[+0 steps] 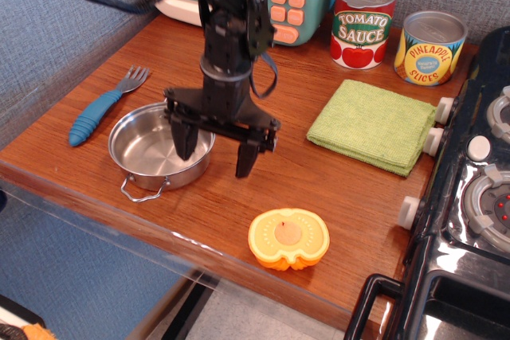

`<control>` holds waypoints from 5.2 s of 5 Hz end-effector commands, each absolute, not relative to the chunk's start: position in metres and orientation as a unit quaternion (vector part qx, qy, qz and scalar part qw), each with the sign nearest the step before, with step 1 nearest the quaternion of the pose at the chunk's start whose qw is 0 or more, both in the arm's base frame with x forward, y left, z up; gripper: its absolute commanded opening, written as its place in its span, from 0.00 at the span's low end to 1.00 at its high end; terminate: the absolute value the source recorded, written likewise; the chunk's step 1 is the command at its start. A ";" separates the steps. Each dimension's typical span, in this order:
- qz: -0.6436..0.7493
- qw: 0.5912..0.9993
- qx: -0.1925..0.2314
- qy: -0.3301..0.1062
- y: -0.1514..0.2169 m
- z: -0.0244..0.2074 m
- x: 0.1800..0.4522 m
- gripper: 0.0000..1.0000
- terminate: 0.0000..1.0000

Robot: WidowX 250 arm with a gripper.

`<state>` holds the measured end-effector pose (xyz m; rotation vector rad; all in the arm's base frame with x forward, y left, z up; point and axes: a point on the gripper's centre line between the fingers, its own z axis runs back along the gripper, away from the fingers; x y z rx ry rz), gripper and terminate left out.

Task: Place the silver pan on top of the green rag.

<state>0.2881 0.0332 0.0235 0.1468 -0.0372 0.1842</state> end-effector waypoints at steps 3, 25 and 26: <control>0.088 0.994 0.058 -0.039 0.037 0.027 0.295 0.00 0.00; -0.010 0.991 -0.025 -0.129 -0.022 0.171 0.337 1.00 0.00; -0.026 0.995 -0.019 -0.094 -0.013 0.153 0.329 1.00 0.00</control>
